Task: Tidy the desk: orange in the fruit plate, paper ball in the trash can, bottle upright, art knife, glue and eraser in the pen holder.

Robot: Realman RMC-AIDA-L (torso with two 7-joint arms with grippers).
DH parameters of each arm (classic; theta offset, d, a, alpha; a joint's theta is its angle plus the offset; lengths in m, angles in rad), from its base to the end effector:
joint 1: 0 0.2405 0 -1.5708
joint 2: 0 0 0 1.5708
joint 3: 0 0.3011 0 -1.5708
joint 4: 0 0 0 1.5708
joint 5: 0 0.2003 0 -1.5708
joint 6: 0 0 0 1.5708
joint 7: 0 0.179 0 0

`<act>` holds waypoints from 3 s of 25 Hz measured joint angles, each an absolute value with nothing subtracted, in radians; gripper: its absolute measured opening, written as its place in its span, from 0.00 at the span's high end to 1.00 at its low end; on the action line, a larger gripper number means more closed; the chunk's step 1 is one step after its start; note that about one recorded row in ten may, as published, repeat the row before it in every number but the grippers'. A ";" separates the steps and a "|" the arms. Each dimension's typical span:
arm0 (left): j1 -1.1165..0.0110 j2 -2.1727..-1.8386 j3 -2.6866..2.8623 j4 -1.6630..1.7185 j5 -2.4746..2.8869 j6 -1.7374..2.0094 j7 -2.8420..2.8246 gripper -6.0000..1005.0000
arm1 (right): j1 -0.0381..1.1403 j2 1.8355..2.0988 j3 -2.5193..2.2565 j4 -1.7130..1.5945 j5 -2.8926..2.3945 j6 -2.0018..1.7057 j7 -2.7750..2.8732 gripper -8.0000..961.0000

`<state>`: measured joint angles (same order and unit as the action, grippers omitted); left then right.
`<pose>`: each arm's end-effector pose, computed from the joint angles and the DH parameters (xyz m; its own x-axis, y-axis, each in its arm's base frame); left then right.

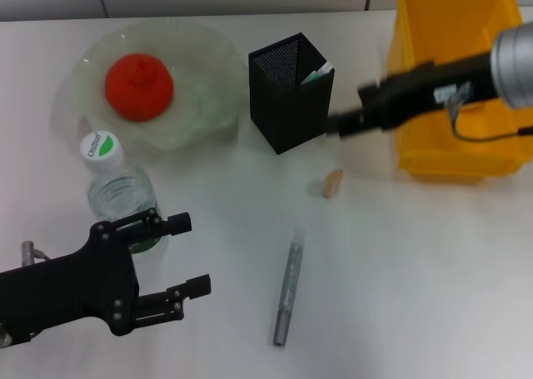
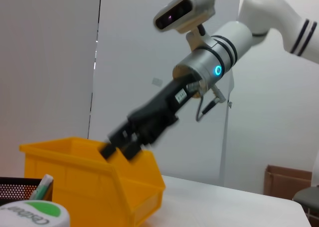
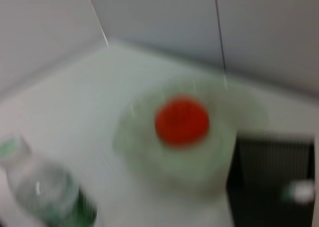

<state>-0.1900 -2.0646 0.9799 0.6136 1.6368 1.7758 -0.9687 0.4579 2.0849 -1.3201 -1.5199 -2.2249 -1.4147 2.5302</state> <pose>-0.3047 0.2296 -0.0551 0.7386 0.1273 0.6620 0.2879 -0.9475 -0.1389 0.1819 0.3686 -0.0364 0.7831 -0.5845 -0.2125 -0.6217 -0.7279 -0.2891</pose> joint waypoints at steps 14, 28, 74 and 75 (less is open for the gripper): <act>-0.190 -2.065 0.977 0.611 1.637 1.774 -0.970 0.24 | 0.631 2.088 -1.500 -1.326 -2.505 -1.412 2.709 0.14; -0.190 -2.065 0.977 0.610 1.637 1.773 -0.970 0.24 | 0.749 2.088 -1.583 -1.067 -2.506 -1.254 2.707 0.15; -0.189 -2.066 0.976 0.608 1.637 1.769 -0.970 0.24 | 0.771 2.083 -1.379 -1.230 -2.410 -1.147 2.541 0.71; -0.189 -2.066 0.976 0.608 1.637 1.769 -0.970 0.24 | 0.776 2.083 -1.379 -1.204 -2.379 -1.131 2.508 0.70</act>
